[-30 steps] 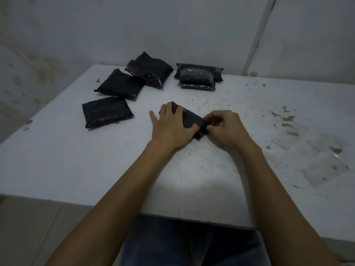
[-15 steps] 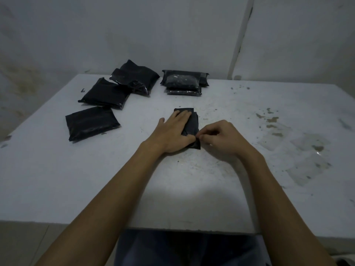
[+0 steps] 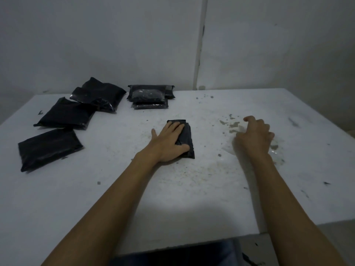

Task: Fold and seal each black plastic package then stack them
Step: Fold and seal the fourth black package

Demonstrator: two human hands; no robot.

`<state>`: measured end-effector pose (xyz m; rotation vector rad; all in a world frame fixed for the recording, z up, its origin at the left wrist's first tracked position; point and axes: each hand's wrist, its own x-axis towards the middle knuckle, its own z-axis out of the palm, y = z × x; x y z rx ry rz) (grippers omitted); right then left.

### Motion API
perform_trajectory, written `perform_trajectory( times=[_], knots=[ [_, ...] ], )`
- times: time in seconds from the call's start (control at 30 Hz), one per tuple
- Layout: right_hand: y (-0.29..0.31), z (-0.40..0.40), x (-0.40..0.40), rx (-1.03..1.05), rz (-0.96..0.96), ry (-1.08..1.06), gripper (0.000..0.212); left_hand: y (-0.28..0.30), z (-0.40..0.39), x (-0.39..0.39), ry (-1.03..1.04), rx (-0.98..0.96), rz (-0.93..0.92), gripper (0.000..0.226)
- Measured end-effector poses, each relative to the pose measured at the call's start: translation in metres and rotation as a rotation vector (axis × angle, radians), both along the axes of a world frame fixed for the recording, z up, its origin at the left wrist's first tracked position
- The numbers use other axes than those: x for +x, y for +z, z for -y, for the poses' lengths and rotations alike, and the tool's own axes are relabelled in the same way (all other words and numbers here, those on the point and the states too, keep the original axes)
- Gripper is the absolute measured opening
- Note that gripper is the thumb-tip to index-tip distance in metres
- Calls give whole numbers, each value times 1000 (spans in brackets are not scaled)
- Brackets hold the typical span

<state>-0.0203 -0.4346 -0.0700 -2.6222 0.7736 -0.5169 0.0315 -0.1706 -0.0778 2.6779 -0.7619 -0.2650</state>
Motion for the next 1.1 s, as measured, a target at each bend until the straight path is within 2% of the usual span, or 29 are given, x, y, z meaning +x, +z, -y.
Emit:
perform_trajectory(
  times=[0.07,0.17,0.3,0.4,0.47,0.63,0.8,0.97,1.1],
  knots=[
    [-4,2,4,-1,-63,-7,53,3,0,2,13,-20,-21,98],
    [-9,3,10,15,-9,-11,50,6,0,6,52,-45,-68,97],
    [-15,2,12,28,146,-54,40,5,11,0,144,-111,-36,70],
    [-12,-1,6,5,272,-45,24,3,22,-7,210,-99,16,84],
    [-5,-2,1,54,348,34,20,0,26,-10,218,-96,40,88],
    [16,-9,-9,156,558,343,18,-5,28,-14,274,-106,75,82],
    [41,-35,-11,366,658,549,21,-4,8,-13,319,-73,90,81],
    [51,-69,-3,659,625,657,19,-7,-23,-11,363,-38,110,75],
    [50,-98,4,869,606,726,23,-3,-35,-13,353,-34,49,71]
  ],
)
